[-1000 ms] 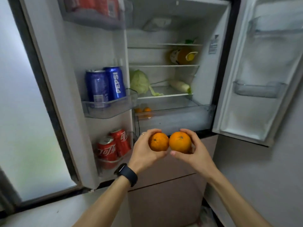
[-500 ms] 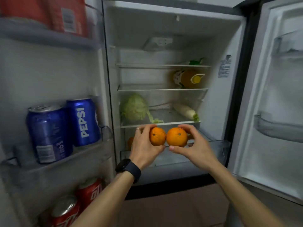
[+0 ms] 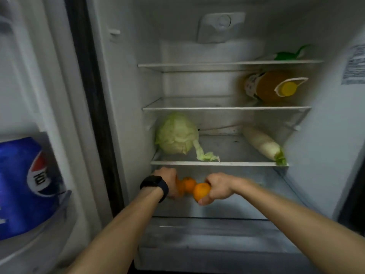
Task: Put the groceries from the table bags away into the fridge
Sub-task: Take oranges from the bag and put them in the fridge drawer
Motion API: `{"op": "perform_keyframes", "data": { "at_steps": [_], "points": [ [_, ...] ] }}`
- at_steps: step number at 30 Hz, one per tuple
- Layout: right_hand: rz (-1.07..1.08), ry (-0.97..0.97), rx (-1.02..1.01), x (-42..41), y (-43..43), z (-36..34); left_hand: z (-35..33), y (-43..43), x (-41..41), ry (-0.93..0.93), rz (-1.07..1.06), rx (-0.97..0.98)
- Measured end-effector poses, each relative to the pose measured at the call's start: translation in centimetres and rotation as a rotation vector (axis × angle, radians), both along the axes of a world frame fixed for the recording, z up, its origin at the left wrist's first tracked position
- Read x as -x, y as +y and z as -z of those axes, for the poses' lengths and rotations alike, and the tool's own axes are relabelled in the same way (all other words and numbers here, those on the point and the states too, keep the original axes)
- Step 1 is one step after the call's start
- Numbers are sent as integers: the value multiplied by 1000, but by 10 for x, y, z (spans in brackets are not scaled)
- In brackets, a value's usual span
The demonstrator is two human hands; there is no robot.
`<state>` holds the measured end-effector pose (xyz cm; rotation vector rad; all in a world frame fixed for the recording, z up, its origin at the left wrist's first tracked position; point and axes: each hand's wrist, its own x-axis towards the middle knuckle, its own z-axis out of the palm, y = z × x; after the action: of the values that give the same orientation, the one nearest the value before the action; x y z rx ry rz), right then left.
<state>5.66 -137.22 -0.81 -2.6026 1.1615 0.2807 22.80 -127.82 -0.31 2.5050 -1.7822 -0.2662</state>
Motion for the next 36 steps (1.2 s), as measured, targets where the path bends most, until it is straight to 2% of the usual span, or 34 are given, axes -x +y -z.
{"op": "perform_keyframes", "data": {
  "at_steps": [2,5,13,18,20,24,26,36],
  "points": [
    [-54,110,-36,-17,-14,13,9,-11,-9,-49,31,-123],
    [-81,178,-66,-38,-28,35,22,-23,-21,-25,78,-237],
    [-108,82,-53,-47,-30,73,55,-40,-27,30,88,-197],
    [-129,34,-39,-47,-30,77,61,-39,-29,-17,99,-175],
    [-145,49,-28,-49,-32,77,61,-39,-26,-40,109,-181],
    [-141,76,-13,-51,-36,76,54,-38,-20,-249,173,-179],
    [-141,87,-16,-53,-34,77,54,-39,-19,-292,174,-205],
    [-229,173,1,-53,-35,52,49,-37,-25,-223,160,-259]
  ]
}}
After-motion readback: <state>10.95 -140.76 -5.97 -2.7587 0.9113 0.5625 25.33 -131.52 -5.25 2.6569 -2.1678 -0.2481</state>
